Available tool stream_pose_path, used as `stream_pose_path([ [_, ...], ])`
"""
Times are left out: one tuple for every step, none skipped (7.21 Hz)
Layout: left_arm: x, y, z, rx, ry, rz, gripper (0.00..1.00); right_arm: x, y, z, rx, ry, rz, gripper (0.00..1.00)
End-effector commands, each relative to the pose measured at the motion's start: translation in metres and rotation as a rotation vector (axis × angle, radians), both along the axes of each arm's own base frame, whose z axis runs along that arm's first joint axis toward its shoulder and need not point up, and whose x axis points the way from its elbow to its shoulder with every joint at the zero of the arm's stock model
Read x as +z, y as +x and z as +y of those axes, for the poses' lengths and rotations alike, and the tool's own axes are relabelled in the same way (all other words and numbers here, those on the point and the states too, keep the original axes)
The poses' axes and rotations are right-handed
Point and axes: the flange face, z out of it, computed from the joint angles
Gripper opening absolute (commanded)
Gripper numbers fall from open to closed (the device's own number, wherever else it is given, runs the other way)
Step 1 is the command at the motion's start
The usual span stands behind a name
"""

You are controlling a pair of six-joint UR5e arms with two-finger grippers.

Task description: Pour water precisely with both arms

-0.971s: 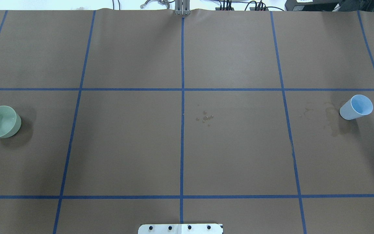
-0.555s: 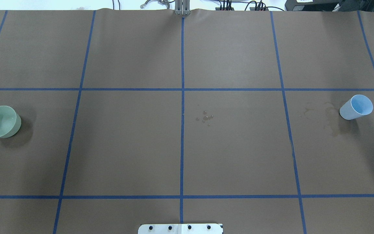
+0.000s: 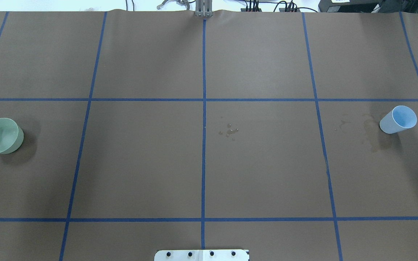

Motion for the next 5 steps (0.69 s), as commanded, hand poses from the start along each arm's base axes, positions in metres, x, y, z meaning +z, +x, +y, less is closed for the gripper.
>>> stream_pose_path([
  [-0.001,0.0,0.0,0.0,0.003,0.002,1.0,0.001,0.002,-0.002,0.003,0.005,0.029,1.0],
  [-0.001,0.0,-0.001,0.0,0.003,0.001,1.0,-0.001,0.001,0.0,0.002,0.01,0.015,1.0],
  [-0.003,0.0,-0.002,0.0,0.008,0.001,1.0,-0.004,0.001,-0.001,0.001,0.018,0.013,1.0],
  [-0.013,0.0,-0.001,-0.001,0.023,-0.001,1.0,-0.003,0.001,-0.002,0.001,0.021,0.019,1.0],
  [-0.017,0.0,0.0,-0.001,0.028,-0.002,1.0,-0.004,0.001,-0.001,0.002,0.023,0.019,1.0],
])
